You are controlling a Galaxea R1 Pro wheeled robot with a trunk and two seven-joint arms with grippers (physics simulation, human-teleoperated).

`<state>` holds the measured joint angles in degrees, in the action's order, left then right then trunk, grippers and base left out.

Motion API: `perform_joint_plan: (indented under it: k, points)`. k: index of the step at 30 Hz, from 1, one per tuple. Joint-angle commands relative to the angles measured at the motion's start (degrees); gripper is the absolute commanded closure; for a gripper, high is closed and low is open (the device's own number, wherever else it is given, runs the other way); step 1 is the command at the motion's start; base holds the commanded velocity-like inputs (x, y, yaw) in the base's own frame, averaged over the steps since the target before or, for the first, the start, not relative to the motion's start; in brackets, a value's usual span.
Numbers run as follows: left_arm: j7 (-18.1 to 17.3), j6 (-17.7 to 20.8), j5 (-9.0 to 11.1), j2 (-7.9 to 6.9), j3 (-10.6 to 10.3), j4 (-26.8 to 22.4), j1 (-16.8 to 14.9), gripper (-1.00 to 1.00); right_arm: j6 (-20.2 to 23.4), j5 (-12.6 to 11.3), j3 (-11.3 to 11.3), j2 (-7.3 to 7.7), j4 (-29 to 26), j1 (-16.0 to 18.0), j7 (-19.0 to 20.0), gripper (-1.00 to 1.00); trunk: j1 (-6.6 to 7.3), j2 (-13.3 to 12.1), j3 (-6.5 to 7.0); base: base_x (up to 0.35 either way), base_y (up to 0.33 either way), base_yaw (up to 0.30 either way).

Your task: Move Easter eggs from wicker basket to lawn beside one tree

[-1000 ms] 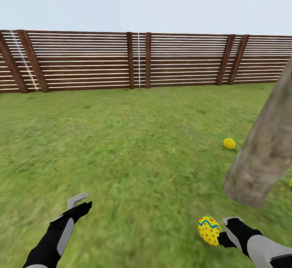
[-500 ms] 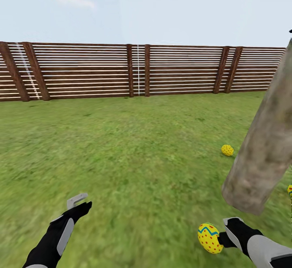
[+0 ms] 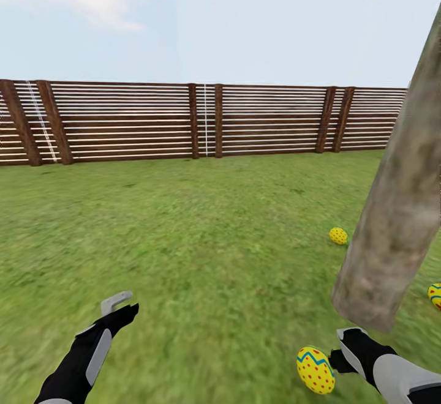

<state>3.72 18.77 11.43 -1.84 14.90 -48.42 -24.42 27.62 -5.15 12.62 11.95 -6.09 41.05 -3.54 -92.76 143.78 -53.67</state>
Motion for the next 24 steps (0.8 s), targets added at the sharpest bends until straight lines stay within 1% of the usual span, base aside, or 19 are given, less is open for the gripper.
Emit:
perform_joint_plan:
  k: [1,5,6,7,8,10,17,24]
  points:
    - [0.3,0.3,0.6,-0.01,0.0,-0.1,0.0,-1.00,0.3,-0.6,0.4,0.01,-0.1,0.0,-0.2,-1.00,0.04,0.0,0.17,0.000,0.000,0.000]
    - [0.4,0.3,1.2,-0.07,0.3,-0.2,0.0,-1.00,0.3,-0.6,0.4,0.01,-0.1,0.0,-0.2,-1.00,0.14,0.0,1.05,0.000,0.000,0.000]
    - [0.5,0.4,1.7,-0.08,0.4,-0.2,0.0,-1.00,0.3,-0.6,0.4,0.01,-0.1,0.0,-0.2,-1.00,0.16,-0.1,1.28,0.000,0.000,0.000]
    - [0.5,0.4,2.8,-0.12,0.4,-0.3,0.0,-1.00,0.3,-0.6,0.4,0.01,-0.1,0.0,-0.2,-1.00,0.19,-0.1,1.50,-0.033,0.000,0.000]
    - [0.5,0.4,3.4,-0.14,0.4,-0.2,0.0,-1.00,0.3,-0.6,0.4,0.03,-0.1,0.0,-0.2,-1.00,0.22,-0.1,1.72,-0.119,0.000,0.000]
    - [0.4,0.4,4.3,-0.26,0.4,-0.2,0.0,-1.00,0.3,-0.6,0.4,0.07,-0.1,0.0,-0.2,-1.00,0.27,-0.1,2.16,-0.157,0.052,-0.033]
    - [0.2,0.4,4.7,-0.27,0.3,-0.1,0.0,-1.00,0.3,-0.6,0.3,0.09,-0.1,0.0,-0.2,-1.00,0.45,-0.2,3.85,-0.060,0.274,-0.221]
    - [0.3,0.4,4.7,-0.26,0.4,-0.1,0.0,-1.00,0.3,-0.6,0.3,0.11,-0.1,0.0,-0.2,-1.00,0.63,-0.3,5.51,-0.051,0.068,-0.266]
